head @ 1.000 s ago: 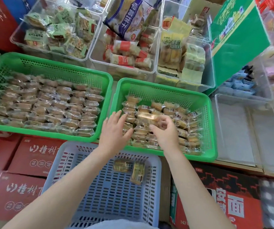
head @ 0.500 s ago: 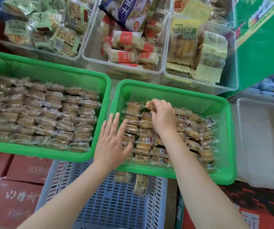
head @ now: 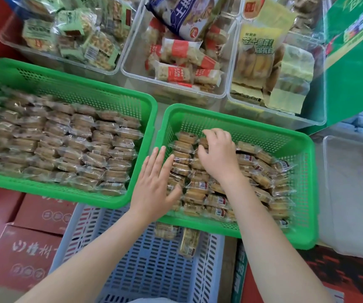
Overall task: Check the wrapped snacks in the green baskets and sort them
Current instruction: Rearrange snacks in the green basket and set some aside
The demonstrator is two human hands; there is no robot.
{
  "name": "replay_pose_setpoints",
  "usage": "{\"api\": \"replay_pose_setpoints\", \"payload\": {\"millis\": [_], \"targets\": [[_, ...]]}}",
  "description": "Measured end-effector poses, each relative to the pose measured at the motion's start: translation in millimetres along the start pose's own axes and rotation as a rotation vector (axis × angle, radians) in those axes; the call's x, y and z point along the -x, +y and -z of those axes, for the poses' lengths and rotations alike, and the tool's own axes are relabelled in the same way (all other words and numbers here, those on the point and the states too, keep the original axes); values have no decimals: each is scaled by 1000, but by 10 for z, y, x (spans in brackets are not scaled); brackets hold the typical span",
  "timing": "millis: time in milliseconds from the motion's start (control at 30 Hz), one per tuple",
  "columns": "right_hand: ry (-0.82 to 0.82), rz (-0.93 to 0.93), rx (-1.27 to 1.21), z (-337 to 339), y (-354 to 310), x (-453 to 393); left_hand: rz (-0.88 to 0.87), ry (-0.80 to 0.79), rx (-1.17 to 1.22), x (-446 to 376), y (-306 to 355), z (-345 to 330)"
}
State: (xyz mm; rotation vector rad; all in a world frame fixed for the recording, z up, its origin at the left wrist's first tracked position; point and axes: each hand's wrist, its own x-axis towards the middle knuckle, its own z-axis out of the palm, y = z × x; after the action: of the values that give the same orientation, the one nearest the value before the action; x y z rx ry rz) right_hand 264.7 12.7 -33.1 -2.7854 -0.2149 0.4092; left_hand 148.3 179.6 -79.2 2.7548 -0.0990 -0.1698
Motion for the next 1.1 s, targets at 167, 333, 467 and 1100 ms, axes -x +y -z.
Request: {"api": "replay_pose_setpoints", "payload": {"millis": [167,333,467,1100], "targets": [[-214,25,-308,-25,-263,670,-22,14,26,161,-37,-17],[-316,-85,-146,-346,-316,1051,-80,17,-66,756,-122,-184],[-299,-170,30,-499,-444,1100,-84,22,-112,1134,-190,-253],[-321,-152,-598,119,-488,1552,-16,-52,272,1222,-16,403]]}}
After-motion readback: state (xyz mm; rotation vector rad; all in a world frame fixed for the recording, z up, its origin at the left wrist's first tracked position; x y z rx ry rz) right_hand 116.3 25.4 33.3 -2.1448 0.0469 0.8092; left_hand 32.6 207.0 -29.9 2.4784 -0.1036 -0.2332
